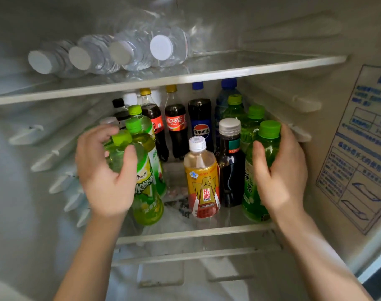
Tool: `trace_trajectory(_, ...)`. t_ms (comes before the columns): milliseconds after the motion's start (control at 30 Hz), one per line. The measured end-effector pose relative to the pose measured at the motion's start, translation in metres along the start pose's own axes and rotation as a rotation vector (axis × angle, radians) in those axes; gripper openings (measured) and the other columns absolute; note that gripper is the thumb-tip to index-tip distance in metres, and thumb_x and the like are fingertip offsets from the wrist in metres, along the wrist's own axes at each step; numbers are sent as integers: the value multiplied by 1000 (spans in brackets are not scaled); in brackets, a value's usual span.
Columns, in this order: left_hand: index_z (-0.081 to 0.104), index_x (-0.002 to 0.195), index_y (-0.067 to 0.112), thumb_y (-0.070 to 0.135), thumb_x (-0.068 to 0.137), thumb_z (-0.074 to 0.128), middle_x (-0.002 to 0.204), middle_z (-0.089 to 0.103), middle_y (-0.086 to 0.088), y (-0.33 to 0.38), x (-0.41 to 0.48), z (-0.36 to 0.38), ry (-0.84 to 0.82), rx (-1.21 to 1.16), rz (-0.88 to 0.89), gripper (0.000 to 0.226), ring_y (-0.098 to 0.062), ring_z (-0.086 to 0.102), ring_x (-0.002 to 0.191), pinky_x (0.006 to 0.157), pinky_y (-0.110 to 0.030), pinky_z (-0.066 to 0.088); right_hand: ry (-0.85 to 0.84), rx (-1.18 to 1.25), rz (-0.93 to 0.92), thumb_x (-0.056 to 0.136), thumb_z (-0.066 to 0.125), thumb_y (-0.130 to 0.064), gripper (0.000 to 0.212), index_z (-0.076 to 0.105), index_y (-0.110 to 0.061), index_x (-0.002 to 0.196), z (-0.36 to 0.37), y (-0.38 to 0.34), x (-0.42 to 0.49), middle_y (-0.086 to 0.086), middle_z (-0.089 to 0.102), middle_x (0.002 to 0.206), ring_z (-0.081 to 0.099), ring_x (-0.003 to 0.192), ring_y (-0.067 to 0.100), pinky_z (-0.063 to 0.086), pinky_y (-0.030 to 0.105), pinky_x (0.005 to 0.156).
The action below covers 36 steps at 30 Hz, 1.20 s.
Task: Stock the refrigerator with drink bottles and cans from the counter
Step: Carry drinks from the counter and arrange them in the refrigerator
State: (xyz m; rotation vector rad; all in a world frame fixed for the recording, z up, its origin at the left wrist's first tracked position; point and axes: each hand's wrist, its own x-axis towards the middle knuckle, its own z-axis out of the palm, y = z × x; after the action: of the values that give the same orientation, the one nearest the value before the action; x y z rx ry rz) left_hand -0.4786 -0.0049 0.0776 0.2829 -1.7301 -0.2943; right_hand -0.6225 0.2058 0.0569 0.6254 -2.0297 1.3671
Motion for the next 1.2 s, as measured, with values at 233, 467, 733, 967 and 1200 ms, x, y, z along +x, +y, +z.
trace_trajectory(233,31,142,16,40,72,68,139,47,-4,-21,-25,-6,-367,-168,-476,83,-20,46,128,109,-41,36,-19,15,1,90,45,-34,48,48,-11,131,-1,-2,-1,3,59,121,54,111,20,44,36,93)
trace_trajectory(467,32,140,37,50,70,69,133,53,14,-18,-30,-6,-390,-227,-515,81,-4,51,121,104,-28,40,-18,51,4,90,46,-32,44,48,-14,130,-4,-4,1,1,60,120,54,109,18,39,27,89)
trace_trajectory(733,31,131,49,57,67,68,117,51,41,7,-36,11,-518,-374,-498,75,17,49,110,89,0,34,-66,50,16,89,45,-37,49,46,-16,133,-6,-2,4,2,59,124,53,115,21,43,36,95)
trace_trajectory(967,33,127,48,50,69,69,115,58,30,13,-37,15,-523,-424,-462,67,11,55,108,88,-5,40,-80,109,52,93,53,-30,44,45,-18,135,-7,-1,3,0,58,127,52,117,20,42,36,98)
trace_trajectory(1200,31,126,58,60,64,68,122,51,34,6,-43,3,-451,-377,-480,72,10,51,115,97,-19,42,-103,249,117,90,61,-25,43,49,-30,130,-16,-8,3,-22,57,112,55,110,5,45,31,98)
